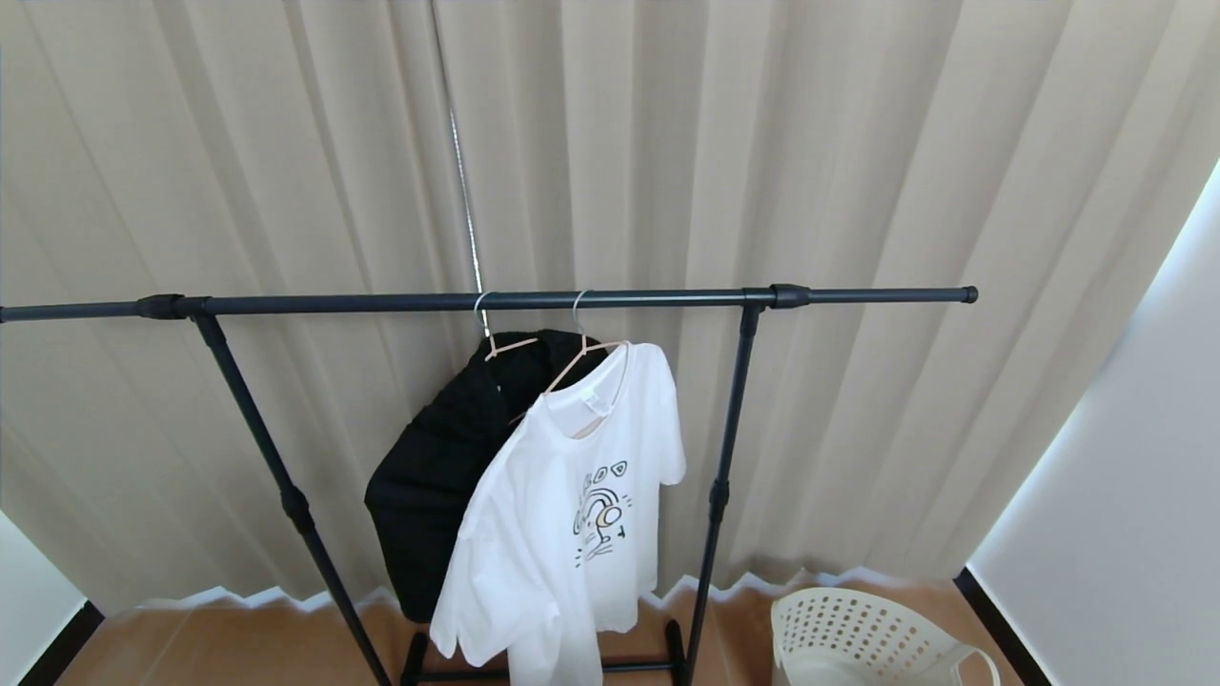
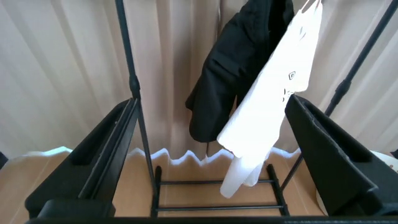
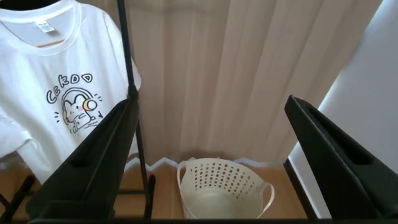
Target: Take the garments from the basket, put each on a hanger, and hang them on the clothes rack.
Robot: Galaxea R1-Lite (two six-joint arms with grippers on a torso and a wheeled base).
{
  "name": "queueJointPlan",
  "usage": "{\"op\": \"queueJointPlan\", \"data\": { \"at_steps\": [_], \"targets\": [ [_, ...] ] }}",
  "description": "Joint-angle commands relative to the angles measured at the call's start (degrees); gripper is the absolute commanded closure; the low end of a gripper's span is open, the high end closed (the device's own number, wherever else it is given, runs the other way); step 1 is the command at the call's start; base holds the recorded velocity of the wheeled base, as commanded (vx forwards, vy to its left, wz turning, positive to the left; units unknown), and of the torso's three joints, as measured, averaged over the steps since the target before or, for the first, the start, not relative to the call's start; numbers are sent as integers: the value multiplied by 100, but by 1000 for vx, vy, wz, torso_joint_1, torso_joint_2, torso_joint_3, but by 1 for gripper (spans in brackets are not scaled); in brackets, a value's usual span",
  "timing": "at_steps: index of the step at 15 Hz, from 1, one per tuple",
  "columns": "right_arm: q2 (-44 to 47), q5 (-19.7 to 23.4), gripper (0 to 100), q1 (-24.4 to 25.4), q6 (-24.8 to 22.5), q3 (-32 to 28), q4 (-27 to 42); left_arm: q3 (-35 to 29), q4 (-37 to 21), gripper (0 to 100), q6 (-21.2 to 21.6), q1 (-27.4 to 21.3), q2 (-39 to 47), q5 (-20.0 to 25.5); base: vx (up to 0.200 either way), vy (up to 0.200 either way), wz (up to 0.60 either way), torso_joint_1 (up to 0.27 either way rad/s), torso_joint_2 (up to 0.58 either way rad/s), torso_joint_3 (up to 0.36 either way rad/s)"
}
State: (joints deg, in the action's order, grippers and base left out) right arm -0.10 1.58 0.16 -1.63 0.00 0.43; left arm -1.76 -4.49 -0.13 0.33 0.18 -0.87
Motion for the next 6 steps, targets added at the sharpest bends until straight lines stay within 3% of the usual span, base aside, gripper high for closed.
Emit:
{"op": "queueJointPlan", "data": {
  "at_steps": [1, 6],
  "targets": [
    [10, 35, 0, 2, -4, -9, 1, 0, 0, 0, -4, 2, 17, -1, 0, 0, 0, 0, 0, 0],
    [10, 35, 0, 2, 5, 0, 1, 0, 0, 0, -4, 2, 17, -1, 0, 0, 0, 0, 0, 0]
  ]
}}
